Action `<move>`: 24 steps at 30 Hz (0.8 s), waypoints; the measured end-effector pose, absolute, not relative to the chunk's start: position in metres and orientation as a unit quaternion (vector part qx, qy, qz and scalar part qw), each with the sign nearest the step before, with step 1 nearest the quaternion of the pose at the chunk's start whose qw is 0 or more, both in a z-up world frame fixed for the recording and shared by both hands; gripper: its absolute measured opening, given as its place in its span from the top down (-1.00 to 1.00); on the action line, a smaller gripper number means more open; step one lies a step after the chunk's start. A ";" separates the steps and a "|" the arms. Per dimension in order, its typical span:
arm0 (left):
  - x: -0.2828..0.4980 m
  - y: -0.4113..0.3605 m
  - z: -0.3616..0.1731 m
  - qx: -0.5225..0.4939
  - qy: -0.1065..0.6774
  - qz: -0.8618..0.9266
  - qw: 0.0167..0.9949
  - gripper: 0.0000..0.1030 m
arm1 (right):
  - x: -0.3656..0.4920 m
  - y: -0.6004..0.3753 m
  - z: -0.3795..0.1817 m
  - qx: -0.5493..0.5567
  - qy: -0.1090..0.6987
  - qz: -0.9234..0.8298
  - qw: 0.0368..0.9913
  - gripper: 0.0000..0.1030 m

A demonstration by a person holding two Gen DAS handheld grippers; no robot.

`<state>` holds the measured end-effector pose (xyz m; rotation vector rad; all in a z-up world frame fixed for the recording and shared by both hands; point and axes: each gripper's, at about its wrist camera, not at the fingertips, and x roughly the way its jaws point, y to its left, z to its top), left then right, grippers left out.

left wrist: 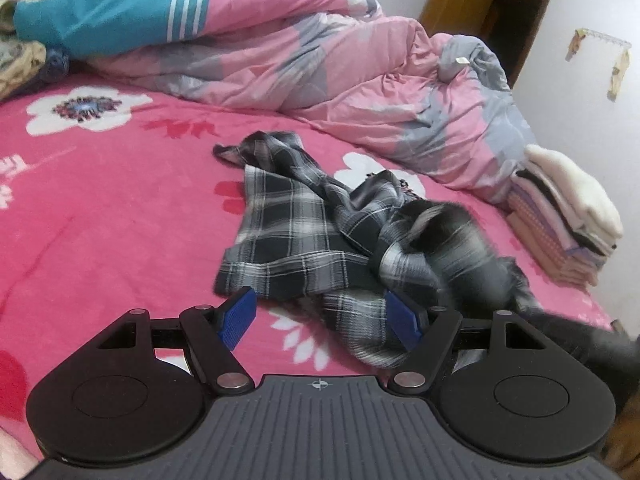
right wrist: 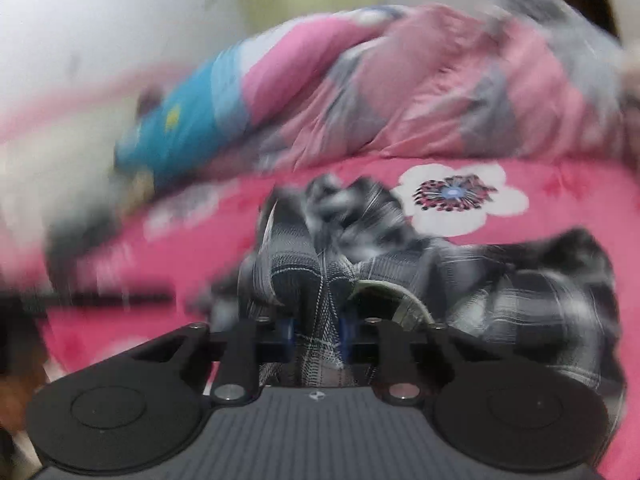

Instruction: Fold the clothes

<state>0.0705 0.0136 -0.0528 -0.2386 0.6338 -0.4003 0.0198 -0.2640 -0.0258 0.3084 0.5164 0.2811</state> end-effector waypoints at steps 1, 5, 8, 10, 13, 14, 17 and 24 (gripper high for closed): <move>0.070 0.013 -0.053 -0.112 0.307 -0.195 0.925 -0.39 | 0.020 -0.283 -0.022 0.210 0.245 0.148 0.935 0.61; 0.072 0.009 -0.053 -0.104 0.303 -0.209 0.924 -0.39 | 0.014 -0.360 -0.010 0.413 0.174 0.192 0.873 0.63; 0.074 0.004 -0.052 -0.101 0.303 -0.222 0.921 -0.39 | 0.009 -0.406 -0.012 0.529 0.119 0.208 0.814 0.63; 0.075 0.001 -0.053 -0.098 0.304 -0.227 0.920 -0.39 | 0.005 -0.432 -0.017 0.583 0.081 0.211 0.780 0.64; 0.076 -0.004 -0.053 -0.094 0.308 -0.232 0.918 -0.39 | 0.005 -0.463 -0.026 0.616 0.046 0.177 0.766 0.64; 0.077 -0.007 -0.054 -0.091 0.309 -0.233 0.917 -0.39 | 0.005 -0.473 -0.029 0.627 0.035 0.165 0.761 0.64; 0.078 -0.013 -0.054 -0.079 0.315 -0.239 0.915 -0.40 | 0.004 -0.500 -0.051 0.652 0.027 0.102 0.751 0.64; 0.084 -0.037 -0.059 -0.044 0.328 -0.257 0.908 -0.40 | -0.015 -0.545 -0.108 0.680 0.101 -0.038 0.725 0.23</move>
